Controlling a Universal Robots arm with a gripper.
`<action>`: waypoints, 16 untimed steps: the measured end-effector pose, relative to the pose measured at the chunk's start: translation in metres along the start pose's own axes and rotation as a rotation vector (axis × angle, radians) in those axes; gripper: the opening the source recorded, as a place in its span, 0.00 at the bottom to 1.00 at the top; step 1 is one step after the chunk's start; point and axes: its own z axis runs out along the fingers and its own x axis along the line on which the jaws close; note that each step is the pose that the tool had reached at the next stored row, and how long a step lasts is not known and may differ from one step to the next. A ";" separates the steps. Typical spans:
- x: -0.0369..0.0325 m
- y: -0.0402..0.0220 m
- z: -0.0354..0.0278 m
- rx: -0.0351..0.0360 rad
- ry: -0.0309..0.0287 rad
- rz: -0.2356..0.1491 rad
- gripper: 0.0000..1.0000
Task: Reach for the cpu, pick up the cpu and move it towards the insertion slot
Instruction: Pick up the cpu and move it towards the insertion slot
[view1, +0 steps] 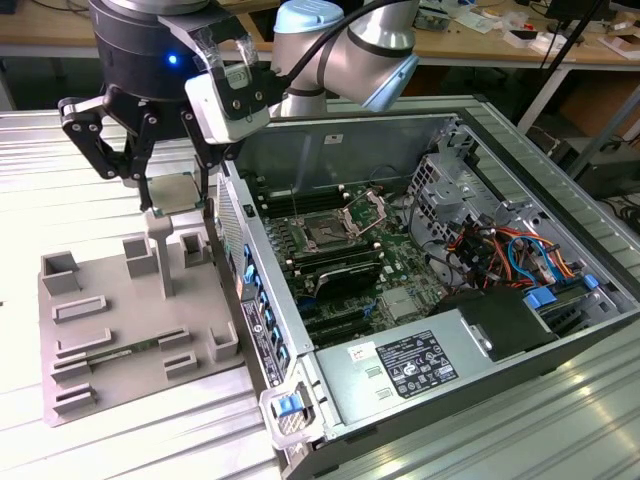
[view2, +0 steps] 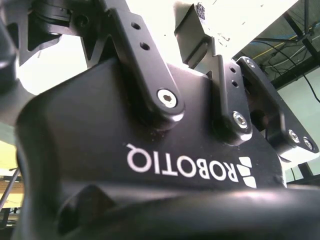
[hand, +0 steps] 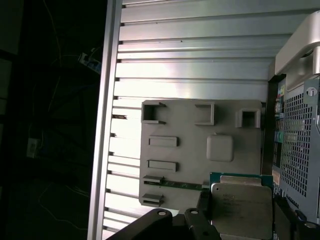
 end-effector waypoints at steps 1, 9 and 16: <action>-0.0003 0.0000 0.0000 0.0000 0.0001 0.000 0.55; -0.0027 -0.0003 0.0000 0.0000 0.0000 0.000 0.55; -0.0047 -0.0005 0.0000 0.0000 0.0000 0.000 0.55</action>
